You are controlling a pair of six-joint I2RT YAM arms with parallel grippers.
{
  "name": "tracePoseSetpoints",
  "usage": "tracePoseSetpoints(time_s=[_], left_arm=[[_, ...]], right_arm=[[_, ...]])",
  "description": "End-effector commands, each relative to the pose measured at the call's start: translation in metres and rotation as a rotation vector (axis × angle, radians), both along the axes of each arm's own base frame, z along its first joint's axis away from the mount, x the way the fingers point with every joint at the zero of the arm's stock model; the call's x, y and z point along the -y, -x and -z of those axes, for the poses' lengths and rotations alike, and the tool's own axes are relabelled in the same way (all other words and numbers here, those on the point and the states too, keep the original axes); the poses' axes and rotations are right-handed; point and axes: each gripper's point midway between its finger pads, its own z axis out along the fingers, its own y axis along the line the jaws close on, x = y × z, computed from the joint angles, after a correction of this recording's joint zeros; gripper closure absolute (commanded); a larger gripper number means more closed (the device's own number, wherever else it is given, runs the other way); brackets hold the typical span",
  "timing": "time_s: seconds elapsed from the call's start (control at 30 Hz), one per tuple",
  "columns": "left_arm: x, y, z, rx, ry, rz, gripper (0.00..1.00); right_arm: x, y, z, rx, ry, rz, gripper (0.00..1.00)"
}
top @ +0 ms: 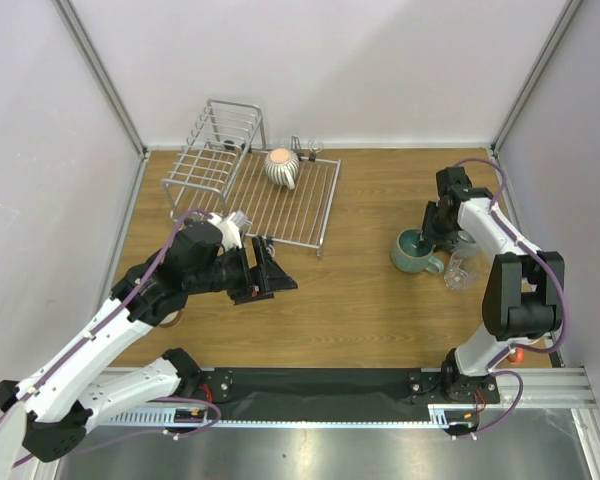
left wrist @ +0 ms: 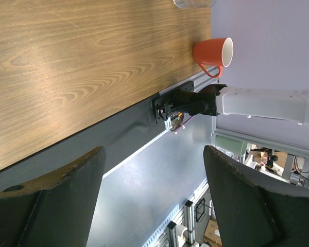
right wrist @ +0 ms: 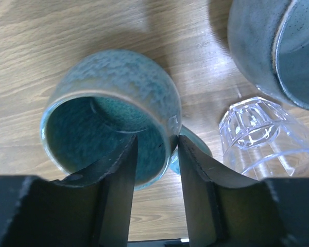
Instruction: Load the cups into the dish rack
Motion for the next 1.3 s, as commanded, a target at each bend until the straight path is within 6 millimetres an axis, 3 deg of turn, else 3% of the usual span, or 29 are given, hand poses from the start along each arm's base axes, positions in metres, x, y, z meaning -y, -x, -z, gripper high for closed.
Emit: tracePoseSetpoints(time_s=[0.0, 0.43, 0.63, 0.73, 0.87, 1.0, 1.07, 1.1, 1.27], left_arm=[[0.003, 0.003, -0.012, 0.034, 0.019, 0.032, 0.18], [0.011, -0.005, -0.007, 0.017, -0.020, 0.041, 0.18], [0.015, -0.013, -0.005, 0.009, -0.059, 0.023, 0.15], [0.017, -0.017, -0.003, 0.004, -0.068, 0.013, 0.15], [0.011, -0.024, 0.004, -0.023, -0.130, -0.054, 0.15], [0.004, -0.029, 0.016, -0.047, -0.201, -0.101, 0.14], [0.004, -0.031, 0.021, -0.066, -0.217, -0.123, 0.14], [0.004, -0.031, 0.024, -0.077, -0.224, -0.130, 0.14], [0.014, -0.032, 0.033, -0.076, -0.250, -0.118, 0.13]], right_arm=[[0.003, -0.009, 0.005, 0.015, 0.010, -0.001, 0.59], [-0.008, -0.010, 0.007, 0.025, 0.009, -0.013, 0.73], [-0.031, -0.005, -0.006, 0.050, -0.010, -0.051, 1.00], [-0.045, 0.002, -0.018, 0.072, -0.013, -0.054, 1.00], [-0.065, 0.020, -0.041, 0.095, -0.016, -0.071, 1.00], [-0.107, 0.050, -0.058, 0.107, -0.007, -0.135, 1.00], [-0.118, 0.061, -0.064, 0.122, -0.008, -0.113, 1.00], [-0.130, 0.071, -0.063, 0.130, 0.003, -0.134, 1.00], [-0.145, 0.088, -0.054, 0.110, 0.067, -0.179, 0.99]])
